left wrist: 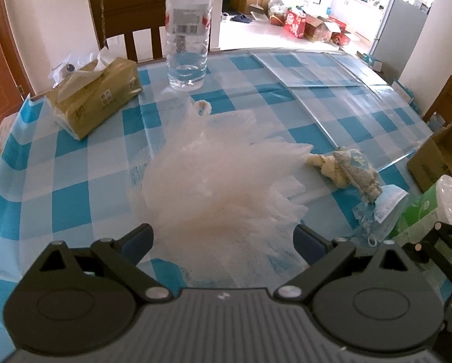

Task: Organize soft objects
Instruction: 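Close the left gripper on the white bath puff while the right gripper grasps the brown woven ring, then lift the bath puff and brown ring and carry both over the cardboard box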

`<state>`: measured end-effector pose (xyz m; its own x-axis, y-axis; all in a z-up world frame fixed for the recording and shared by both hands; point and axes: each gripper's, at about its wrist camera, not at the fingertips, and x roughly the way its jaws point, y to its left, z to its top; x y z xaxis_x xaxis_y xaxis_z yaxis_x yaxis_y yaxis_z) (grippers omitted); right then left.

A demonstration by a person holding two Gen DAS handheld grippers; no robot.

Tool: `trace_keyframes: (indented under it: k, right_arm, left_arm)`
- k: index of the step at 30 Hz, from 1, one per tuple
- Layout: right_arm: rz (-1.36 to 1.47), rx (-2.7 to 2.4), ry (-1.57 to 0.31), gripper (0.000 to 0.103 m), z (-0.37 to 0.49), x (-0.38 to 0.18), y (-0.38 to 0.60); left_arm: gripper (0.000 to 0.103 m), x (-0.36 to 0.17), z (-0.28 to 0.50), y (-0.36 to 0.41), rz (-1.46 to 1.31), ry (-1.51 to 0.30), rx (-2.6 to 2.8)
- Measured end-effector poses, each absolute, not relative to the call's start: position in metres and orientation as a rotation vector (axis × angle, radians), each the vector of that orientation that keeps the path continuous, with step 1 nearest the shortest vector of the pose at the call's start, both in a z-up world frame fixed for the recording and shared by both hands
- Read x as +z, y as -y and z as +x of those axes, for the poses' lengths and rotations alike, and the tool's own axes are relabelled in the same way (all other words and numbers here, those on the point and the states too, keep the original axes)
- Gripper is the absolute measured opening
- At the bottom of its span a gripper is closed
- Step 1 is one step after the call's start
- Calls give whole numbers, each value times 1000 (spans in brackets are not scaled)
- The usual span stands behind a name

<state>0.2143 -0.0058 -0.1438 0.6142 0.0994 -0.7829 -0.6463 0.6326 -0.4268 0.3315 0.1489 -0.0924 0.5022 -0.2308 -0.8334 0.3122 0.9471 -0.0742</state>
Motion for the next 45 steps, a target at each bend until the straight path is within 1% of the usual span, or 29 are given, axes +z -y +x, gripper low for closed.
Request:
trace_keyframes:
  k: [2, 5, 8, 19, 20, 21, 22, 24, 27, 30, 33, 45]
  right_arm:
    - [-760, 510, -816, 49, 215, -143, 7]
    - [-750, 516, -820, 44, 215, -143, 7]
    - [-728, 520, -827, 43, 216, -142, 8]
    - [-705, 524, -835, 43, 208, -139, 11]
    - [-703, 522, -835, 43, 208, -140, 11]
    - [-701, 521, -835, 43, 207, -140, 11]
    - [-700, 520, -835, 43, 206, -140, 11]
    - [-697, 518, -832, 43, 205, -139, 11]
    - [-691, 516, -830, 43, 204, -137, 12]
    - [-687, 512, -823, 43, 203, -135, 13]
    - [-677, 511, -821, 43, 202, -131, 14]
    - [-629, 538, -815, 43, 196, -108, 24]
  left_arm:
    - [98, -94, 333, -149, 92, -993, -325]
    - [98, -93, 334, -146, 109, -979, -323]
    - [100, -93, 336, -143, 118, -965, -328]
    - [99, -105, 349, -126, 189, -921, -284]
    - [95, -106, 350, -125, 188, -917, -279]
    - [85, -106, 350, -125, 180, -914, -273]
    - [79, -106, 351, -126, 167, -913, -271]
    - [59, -106, 351, -127, 154, -910, -285]
    - [47, -105, 352, -130, 153, -910, -289]
    - [41, -102, 351, -131, 145, -899, -299]
    - [39, -98, 348, -132, 155, -890, -312]
    - [35, -71, 332, -135, 222, -883, -378]
